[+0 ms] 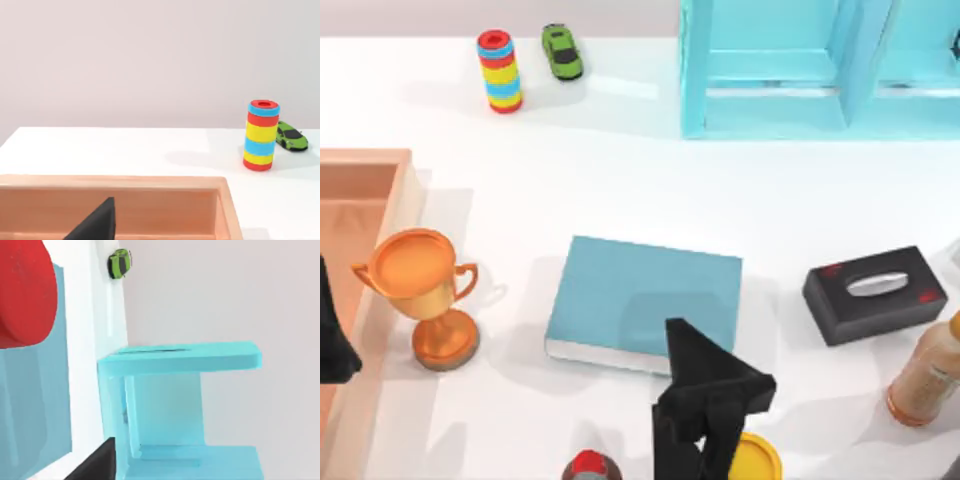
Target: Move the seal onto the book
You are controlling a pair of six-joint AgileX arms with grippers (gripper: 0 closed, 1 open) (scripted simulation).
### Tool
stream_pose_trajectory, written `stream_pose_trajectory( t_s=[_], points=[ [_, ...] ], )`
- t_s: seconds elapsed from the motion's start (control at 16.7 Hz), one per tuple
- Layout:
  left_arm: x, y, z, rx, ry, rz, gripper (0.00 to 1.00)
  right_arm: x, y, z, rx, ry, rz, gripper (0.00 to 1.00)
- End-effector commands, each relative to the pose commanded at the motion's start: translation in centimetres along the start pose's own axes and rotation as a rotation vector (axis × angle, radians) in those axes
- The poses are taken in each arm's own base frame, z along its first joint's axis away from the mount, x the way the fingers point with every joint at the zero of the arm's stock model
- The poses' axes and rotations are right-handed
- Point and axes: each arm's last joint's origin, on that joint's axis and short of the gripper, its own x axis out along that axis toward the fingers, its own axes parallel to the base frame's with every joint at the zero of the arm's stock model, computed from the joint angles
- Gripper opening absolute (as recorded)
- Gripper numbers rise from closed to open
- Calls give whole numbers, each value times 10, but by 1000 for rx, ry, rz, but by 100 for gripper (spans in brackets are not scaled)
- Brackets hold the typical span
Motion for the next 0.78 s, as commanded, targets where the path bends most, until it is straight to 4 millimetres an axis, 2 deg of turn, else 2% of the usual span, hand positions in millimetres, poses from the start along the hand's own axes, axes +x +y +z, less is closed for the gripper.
stream_pose_trajectory(
  t_s=[0.18, 0.36, 0.48, 0.78],
  points=[
    [0, 0, 0, 0, 0, 0, 100, -1, 30, 0, -50, -37, 57, 100],
    [0, 0, 0, 0, 0, 0, 100, 17, 51, 1, -55, -28, 111, 100],
    [0, 0, 0, 0, 0, 0, 100, 24, 55, 2, -43, -21, 122, 100],
    [0, 0, 0, 0, 0, 0, 100, 22, 55, 2, -48, -22, 122, 100]
  ],
)
